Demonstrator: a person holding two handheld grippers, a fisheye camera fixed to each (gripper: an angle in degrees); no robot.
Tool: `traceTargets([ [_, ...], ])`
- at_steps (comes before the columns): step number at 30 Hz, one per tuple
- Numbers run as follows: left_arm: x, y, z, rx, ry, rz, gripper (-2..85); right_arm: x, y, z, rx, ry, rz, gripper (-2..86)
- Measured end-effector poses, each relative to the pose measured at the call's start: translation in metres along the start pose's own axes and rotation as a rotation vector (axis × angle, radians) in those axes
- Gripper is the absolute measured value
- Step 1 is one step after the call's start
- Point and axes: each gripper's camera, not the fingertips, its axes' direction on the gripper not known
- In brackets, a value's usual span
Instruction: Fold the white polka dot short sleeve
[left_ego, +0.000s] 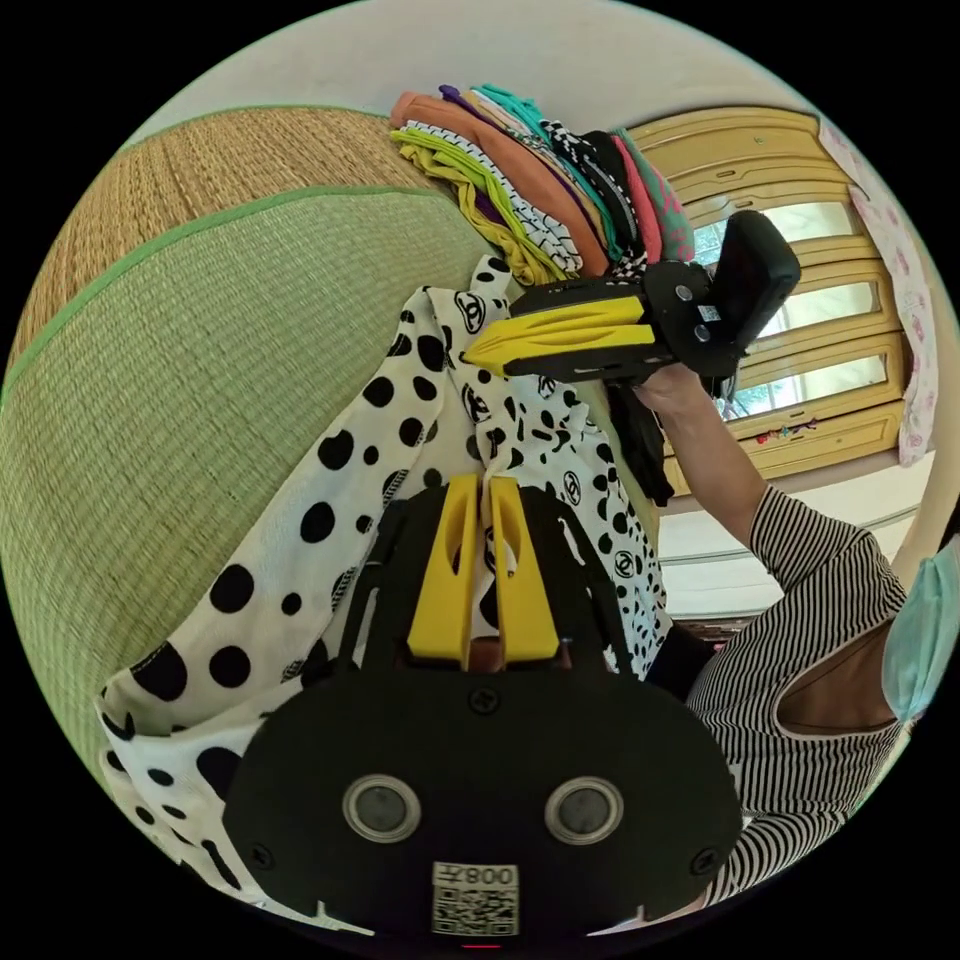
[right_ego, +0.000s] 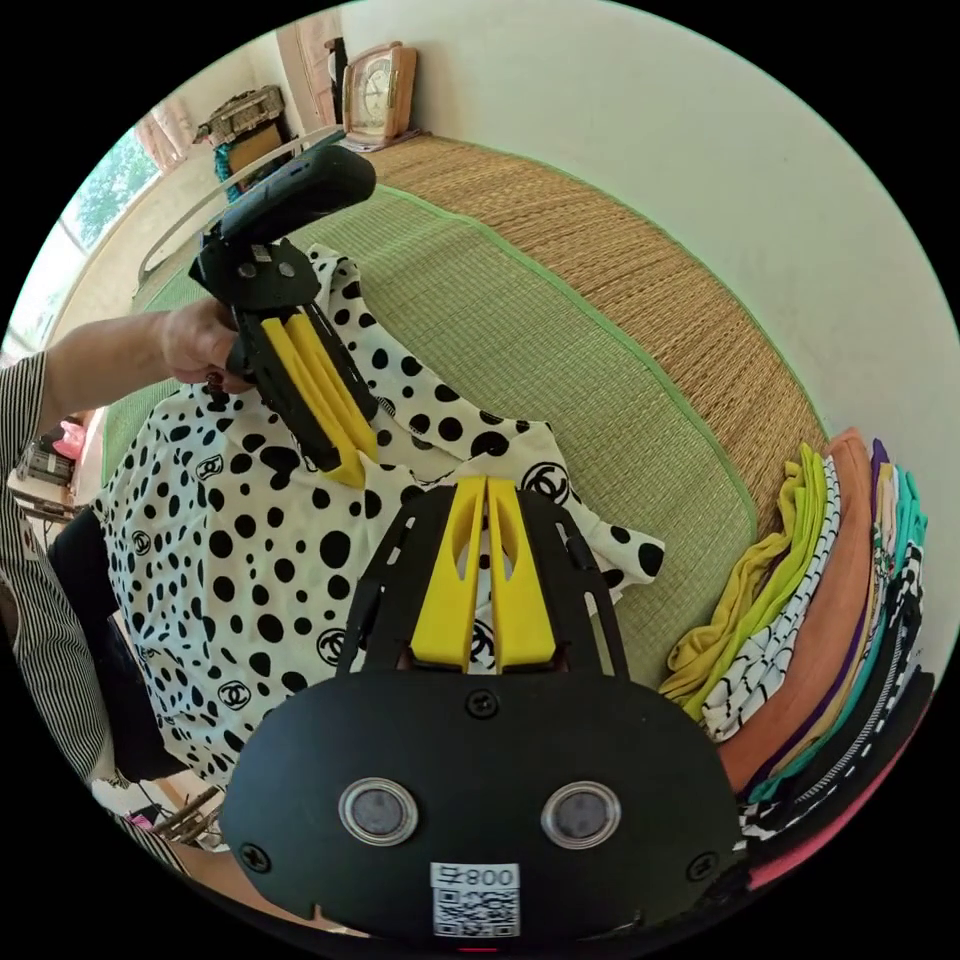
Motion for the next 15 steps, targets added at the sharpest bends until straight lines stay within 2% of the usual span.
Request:
traceTargets([
  [5, 0.016, 0.007, -0.008, 0.046, -0.121, -0.006, 5.1, 0.012, 0.003, -0.005, 0.02, -0.002, 0.082, 0.0],
  [8, 0.035, 0.02, -0.02, 0.088, -0.188, 0.016, 6.2, 0.011, 0.011, -0.016, 0.042, 0.062, 0.11, 0.0],
  [13, 0.065, 0.062, -0.045, 0.161, -0.324, 0.029, 5.7, -0.013, 0.038, -0.051, 0.18, 0.026, 0.119, 0.1],
  [15, 0.069, 0.082, -0.043, 0.156, -0.456, -0.006, 4.3, -0.018, 0.04, -0.042, 0.165, 0.014, 0.123, 0.0],
])
